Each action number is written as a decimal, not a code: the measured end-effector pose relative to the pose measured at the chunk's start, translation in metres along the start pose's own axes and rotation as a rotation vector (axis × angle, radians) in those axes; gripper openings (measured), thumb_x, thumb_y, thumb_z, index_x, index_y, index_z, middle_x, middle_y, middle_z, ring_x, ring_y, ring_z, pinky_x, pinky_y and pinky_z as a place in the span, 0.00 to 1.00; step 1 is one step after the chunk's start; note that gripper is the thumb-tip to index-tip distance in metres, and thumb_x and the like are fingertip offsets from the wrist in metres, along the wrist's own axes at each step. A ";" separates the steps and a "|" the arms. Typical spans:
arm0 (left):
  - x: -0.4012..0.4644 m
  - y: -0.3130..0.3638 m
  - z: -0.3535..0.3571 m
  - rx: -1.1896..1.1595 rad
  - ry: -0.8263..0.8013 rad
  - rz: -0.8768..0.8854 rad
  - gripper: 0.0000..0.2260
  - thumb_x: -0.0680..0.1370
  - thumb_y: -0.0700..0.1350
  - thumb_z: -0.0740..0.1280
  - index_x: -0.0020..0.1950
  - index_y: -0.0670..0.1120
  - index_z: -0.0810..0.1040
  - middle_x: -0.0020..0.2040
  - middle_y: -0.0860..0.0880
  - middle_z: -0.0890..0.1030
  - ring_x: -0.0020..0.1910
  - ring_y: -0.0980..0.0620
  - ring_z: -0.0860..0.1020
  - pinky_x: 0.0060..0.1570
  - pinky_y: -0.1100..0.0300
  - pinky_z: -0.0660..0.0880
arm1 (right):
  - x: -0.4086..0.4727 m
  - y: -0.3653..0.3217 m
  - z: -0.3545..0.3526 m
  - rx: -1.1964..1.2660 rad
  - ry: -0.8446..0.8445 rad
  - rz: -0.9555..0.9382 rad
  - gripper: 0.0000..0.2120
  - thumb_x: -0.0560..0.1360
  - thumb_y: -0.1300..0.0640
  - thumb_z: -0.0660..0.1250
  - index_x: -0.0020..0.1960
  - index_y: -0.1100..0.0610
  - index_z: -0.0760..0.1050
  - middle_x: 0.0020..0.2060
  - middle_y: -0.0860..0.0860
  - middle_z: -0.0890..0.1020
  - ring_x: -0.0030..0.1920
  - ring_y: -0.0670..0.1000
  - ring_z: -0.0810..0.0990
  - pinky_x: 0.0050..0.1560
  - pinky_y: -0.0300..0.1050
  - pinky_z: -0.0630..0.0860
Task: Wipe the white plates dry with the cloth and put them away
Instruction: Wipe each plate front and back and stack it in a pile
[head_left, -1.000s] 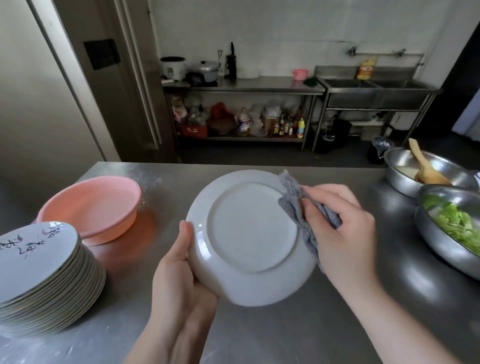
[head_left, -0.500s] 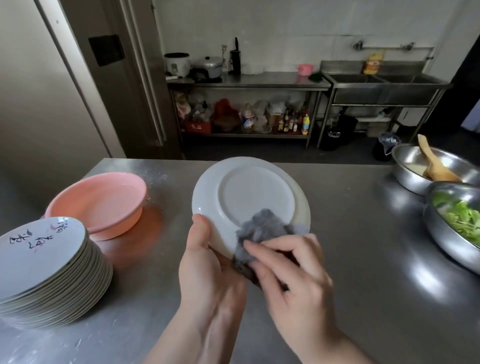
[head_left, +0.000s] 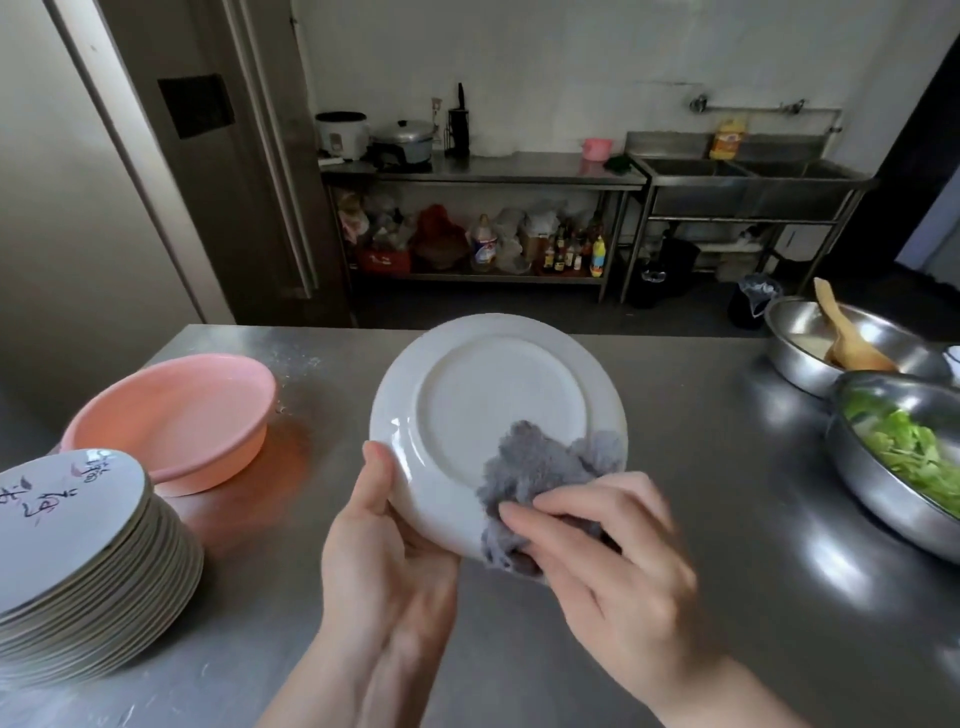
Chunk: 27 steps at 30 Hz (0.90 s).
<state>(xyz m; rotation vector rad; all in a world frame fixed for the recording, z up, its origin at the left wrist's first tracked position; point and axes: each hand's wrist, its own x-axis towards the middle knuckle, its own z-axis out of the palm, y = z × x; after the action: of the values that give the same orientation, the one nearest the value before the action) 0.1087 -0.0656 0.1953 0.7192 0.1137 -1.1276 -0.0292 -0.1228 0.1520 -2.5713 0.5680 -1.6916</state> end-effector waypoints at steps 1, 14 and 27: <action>0.003 0.003 -0.001 -0.013 0.042 0.059 0.17 0.81 0.52 0.60 0.58 0.40 0.80 0.52 0.44 0.85 0.53 0.47 0.83 0.61 0.44 0.74 | 0.000 0.008 -0.005 0.008 0.050 0.068 0.08 0.75 0.64 0.68 0.52 0.58 0.84 0.43 0.52 0.81 0.44 0.51 0.75 0.48 0.40 0.74; -0.004 -0.020 -0.004 0.143 -0.092 0.250 0.14 0.82 0.46 0.60 0.50 0.44 0.84 0.48 0.48 0.86 0.45 0.55 0.84 0.35 0.64 0.79 | 0.060 0.017 0.008 0.003 0.062 0.405 0.10 0.72 0.65 0.70 0.52 0.57 0.83 0.43 0.50 0.78 0.46 0.50 0.76 0.49 0.36 0.71; -0.006 -0.027 -0.015 0.387 -0.245 0.317 0.13 0.78 0.51 0.62 0.47 0.47 0.85 0.50 0.41 0.85 0.45 0.50 0.83 0.39 0.62 0.79 | 0.058 -0.002 0.022 0.113 0.103 0.413 0.09 0.73 0.60 0.69 0.52 0.55 0.83 0.44 0.47 0.78 0.47 0.51 0.76 0.51 0.41 0.73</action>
<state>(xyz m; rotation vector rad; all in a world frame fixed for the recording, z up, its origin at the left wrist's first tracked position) 0.0872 -0.0590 0.1738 0.8972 -0.4241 -0.9304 0.0115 -0.1426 0.1945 -2.1124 0.9044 -1.6585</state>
